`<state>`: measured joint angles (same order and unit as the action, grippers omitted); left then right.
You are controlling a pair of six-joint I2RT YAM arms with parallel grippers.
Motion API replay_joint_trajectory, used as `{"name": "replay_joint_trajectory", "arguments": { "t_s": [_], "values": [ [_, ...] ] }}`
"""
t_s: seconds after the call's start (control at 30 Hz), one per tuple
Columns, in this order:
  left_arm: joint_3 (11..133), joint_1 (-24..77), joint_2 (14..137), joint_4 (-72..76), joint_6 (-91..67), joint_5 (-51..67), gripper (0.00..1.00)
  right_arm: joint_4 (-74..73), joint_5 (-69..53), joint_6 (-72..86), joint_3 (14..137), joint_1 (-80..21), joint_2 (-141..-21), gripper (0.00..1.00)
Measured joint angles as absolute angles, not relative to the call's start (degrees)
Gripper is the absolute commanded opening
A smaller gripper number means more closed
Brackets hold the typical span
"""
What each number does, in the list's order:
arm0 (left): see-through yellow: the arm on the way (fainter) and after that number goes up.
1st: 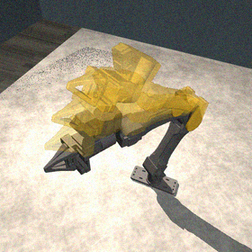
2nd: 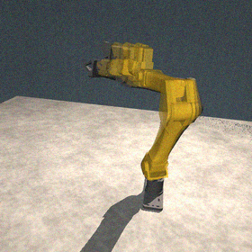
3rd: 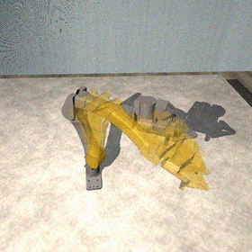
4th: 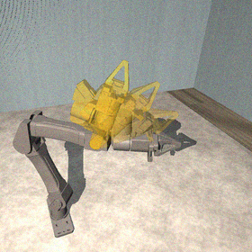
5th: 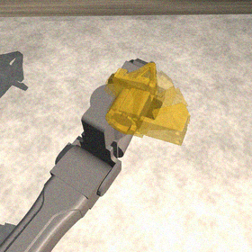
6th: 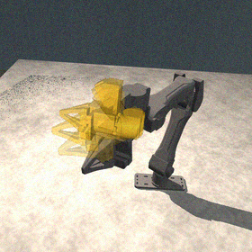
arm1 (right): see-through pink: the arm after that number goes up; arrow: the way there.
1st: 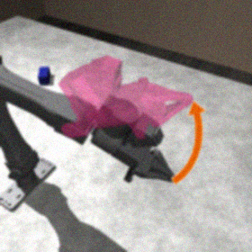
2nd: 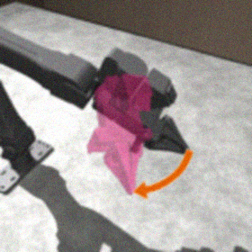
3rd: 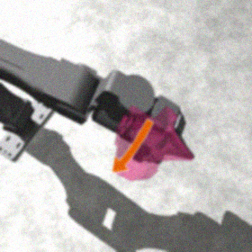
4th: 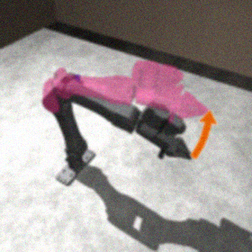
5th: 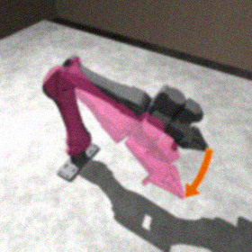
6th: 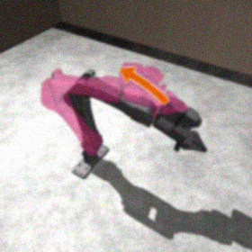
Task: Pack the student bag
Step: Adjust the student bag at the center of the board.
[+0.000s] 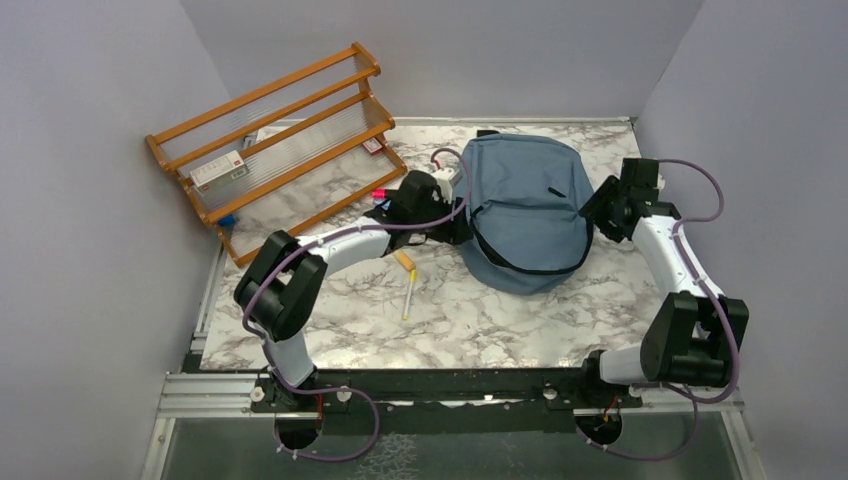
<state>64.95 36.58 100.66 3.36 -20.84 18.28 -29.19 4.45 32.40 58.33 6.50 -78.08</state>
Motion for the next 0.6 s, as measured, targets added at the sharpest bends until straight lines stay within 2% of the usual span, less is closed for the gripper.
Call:
{"name": "replay_joint_trajectory", "arguments": {
  "t_s": [0.27,0.37,0.5,0.57,0.6],
  "values": [
    [58.24,39.42,100.64,7.66,-24.69,17.96,0.58,-26.85,-0.69,30.76,53.80,9.21,-81.14,0.62],
    [56.95,39.09,100.57,7.81,-25.34,17.47,0.58,-26.11,-4.40,30.22,51.53,9.23,-81.78,0.55],
    [56.16,39.03,99.96,8.01,-25.85,16.69,0.58,-23.73,-9.04,29.76,48.10,9.23,-81.84,0.35],
    [56.07,39.00,99.31,7.94,-25.87,16.21,0.58,-21.82,-11.75,30.06,45.69,9.45,-81.45,0.35],
    [56.07,38.85,98.76,7.92,-25.82,15.88,0.58,-21.26,-12.67,30.17,44.77,9.47,-81.01,0.39]
  ]
}}
